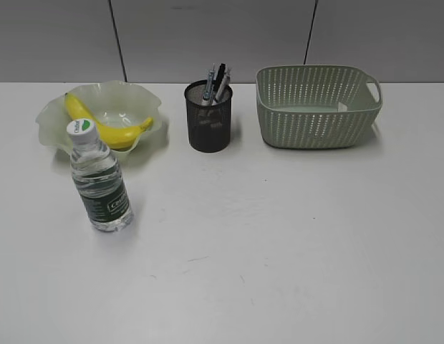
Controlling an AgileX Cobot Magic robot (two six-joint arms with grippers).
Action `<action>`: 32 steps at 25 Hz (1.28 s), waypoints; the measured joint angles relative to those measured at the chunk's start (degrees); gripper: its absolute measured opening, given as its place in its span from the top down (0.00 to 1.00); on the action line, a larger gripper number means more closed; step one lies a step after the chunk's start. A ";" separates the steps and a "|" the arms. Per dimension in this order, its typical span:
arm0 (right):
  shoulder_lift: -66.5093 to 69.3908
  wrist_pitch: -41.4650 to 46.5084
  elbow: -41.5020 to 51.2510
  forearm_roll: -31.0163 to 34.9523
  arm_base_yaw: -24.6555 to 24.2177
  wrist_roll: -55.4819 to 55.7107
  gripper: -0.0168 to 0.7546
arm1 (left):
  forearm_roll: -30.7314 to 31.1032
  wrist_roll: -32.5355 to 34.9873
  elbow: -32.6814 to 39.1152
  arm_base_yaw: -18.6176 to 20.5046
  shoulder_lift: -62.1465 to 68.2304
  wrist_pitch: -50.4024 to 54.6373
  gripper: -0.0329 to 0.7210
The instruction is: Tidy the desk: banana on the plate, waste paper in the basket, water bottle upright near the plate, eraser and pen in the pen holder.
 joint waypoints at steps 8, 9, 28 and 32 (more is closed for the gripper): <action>0.00 -0.07 0.00 0.25 0.00 0.00 0.53 | -0.83 -0.43 5.95 0.00 -8.27 -4.74 0.55; 0.00 -0.07 0.00 0.27 0.00 0.00 0.53 | -0.99 -0.97 6.53 0.00 -8.27 -6.46 0.55; 0.00 -0.07 0.00 0.58 -6.71 0.00 0.53 | 1.15 -5.75 7.61 0.03 -7.63 -9.50 0.57; 0.00 -0.07 0.00 0.70 -18.95 0.00 0.53 | 1.15 -5.75 7.61 3.39 -8.16 -9.50 0.58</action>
